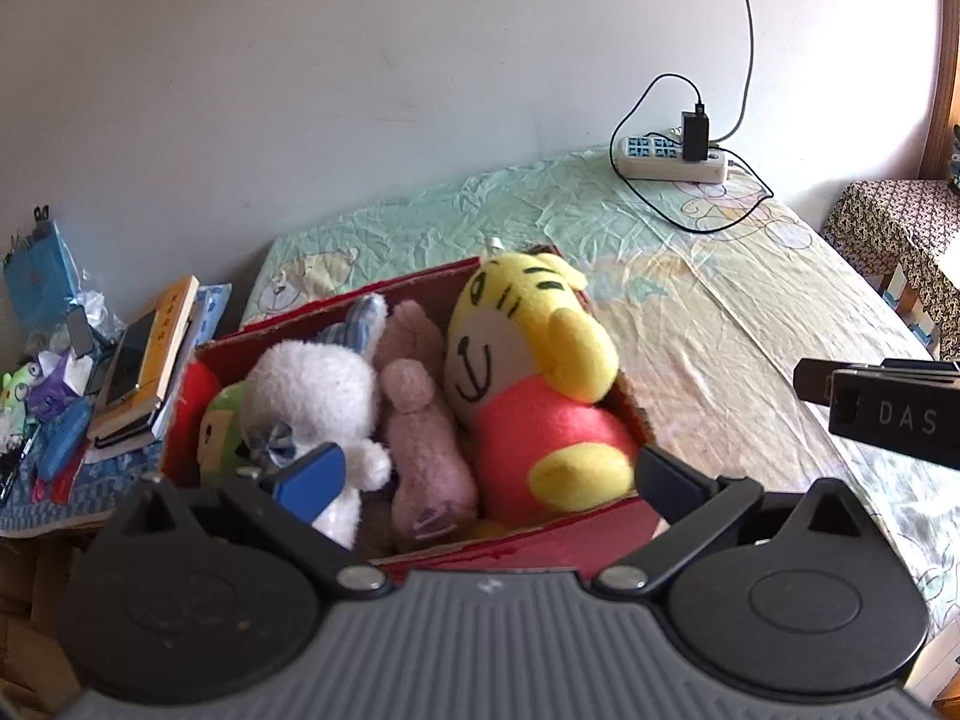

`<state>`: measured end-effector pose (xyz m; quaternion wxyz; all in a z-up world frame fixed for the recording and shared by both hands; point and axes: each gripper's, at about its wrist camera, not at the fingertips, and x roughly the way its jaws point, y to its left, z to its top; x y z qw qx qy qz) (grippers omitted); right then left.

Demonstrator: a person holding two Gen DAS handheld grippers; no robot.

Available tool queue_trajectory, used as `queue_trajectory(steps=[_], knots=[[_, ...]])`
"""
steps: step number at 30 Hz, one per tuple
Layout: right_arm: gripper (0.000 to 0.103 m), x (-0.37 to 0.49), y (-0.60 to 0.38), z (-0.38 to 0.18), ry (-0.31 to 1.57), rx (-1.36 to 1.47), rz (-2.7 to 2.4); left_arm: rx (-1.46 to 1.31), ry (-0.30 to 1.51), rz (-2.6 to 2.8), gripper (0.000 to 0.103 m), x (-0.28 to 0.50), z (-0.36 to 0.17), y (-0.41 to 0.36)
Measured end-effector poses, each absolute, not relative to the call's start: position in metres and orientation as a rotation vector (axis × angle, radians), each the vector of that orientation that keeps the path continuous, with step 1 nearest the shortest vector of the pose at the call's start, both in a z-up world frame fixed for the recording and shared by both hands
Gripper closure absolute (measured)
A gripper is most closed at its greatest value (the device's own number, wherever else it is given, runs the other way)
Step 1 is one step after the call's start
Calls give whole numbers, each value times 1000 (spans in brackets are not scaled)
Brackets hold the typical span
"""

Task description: Organize objects

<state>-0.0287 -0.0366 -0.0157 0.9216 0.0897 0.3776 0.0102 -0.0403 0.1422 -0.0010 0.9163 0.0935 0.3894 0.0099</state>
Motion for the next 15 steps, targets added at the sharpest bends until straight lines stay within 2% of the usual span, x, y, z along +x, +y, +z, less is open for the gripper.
queue_trajectory(steps=[8,15], knots=[[42,-33,-78,-32,826,164,8,194,867,21,0,-48,-12,91],[41,-33,-85,-31,829,132,73,156,898,87,0,-53,-17,79]])
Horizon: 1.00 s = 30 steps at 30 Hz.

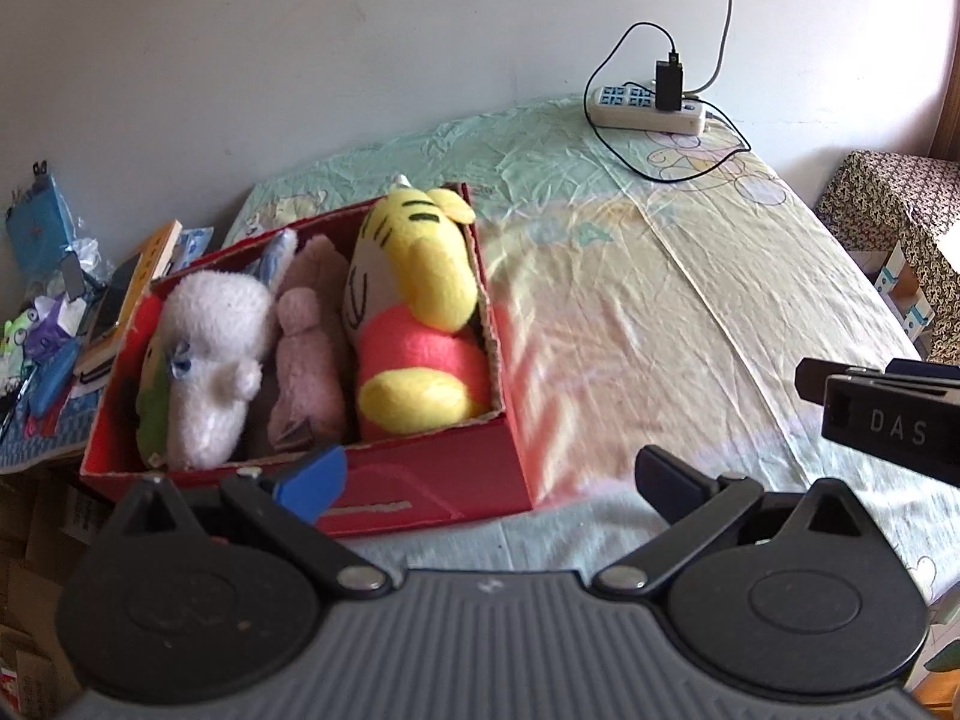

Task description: Organize objects

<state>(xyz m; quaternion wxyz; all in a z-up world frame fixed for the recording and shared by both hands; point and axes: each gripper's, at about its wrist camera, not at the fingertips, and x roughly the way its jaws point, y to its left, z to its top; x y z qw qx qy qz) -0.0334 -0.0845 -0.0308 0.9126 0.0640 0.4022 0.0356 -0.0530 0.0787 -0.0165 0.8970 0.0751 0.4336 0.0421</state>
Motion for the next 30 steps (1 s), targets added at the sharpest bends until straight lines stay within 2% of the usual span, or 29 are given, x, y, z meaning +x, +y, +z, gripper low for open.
queue_trajectory(steps=[8,16,18,30], knots=[[40,-32,-52,-12,793,90,196,117,892,182,0,-57,-6,101],[37,-29,-1,2,770,57,283,71,881,254,0,-60,3,152],[34,-29,13,6,761,49,293,66,881,263,0,-60,4,166],[33,-22,83,9,765,42,299,60,883,264,0,-53,7,239]])
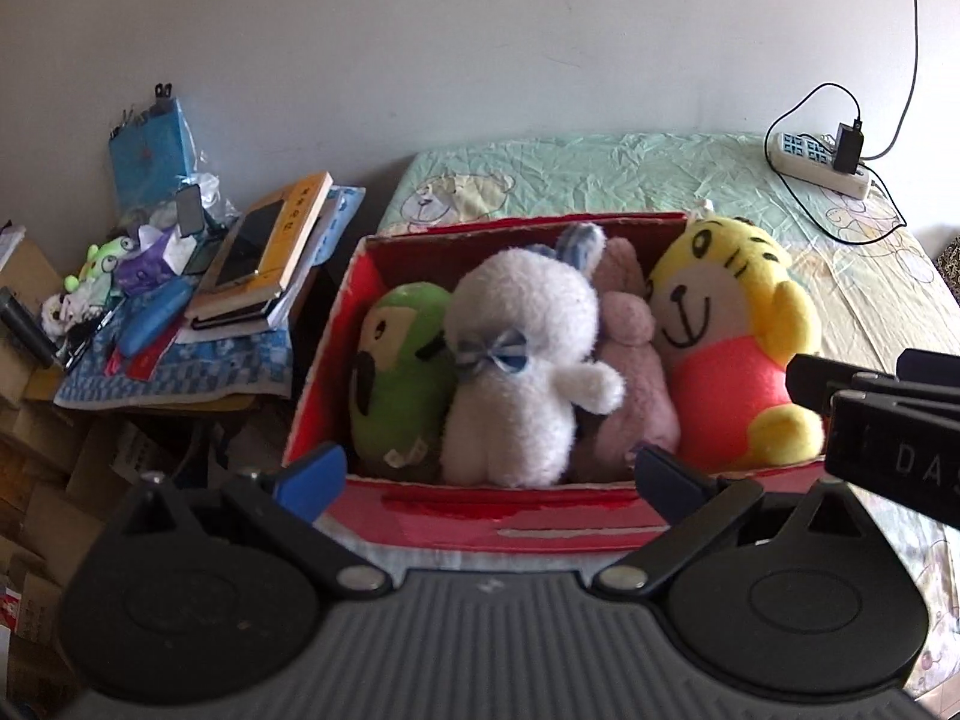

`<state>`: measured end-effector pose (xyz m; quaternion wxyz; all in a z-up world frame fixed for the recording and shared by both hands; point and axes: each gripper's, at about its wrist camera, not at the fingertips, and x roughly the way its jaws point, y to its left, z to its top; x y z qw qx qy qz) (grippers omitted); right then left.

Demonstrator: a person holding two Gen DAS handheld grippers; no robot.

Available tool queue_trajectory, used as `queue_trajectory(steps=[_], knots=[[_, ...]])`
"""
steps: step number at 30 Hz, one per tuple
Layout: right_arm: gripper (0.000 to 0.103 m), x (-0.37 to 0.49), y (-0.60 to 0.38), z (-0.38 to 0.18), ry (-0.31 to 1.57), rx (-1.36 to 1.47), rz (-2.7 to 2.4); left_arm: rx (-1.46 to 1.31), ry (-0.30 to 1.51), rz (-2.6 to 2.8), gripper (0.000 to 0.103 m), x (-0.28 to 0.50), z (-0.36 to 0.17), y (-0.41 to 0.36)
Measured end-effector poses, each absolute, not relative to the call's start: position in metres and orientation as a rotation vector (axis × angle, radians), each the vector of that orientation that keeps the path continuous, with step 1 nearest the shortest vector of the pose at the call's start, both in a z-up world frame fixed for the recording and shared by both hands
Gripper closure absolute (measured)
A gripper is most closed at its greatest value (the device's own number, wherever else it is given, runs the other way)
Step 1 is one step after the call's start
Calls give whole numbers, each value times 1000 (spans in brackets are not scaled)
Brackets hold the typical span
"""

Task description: Organize objects

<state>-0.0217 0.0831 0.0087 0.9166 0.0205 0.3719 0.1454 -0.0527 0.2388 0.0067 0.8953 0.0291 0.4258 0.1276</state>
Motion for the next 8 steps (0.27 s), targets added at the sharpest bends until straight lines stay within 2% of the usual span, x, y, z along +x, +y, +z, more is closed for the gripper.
queue_trajectory(steps=[8], knots=[[33,-20,105,7,758,59,257,68,847,219,3,-46,7,268]])
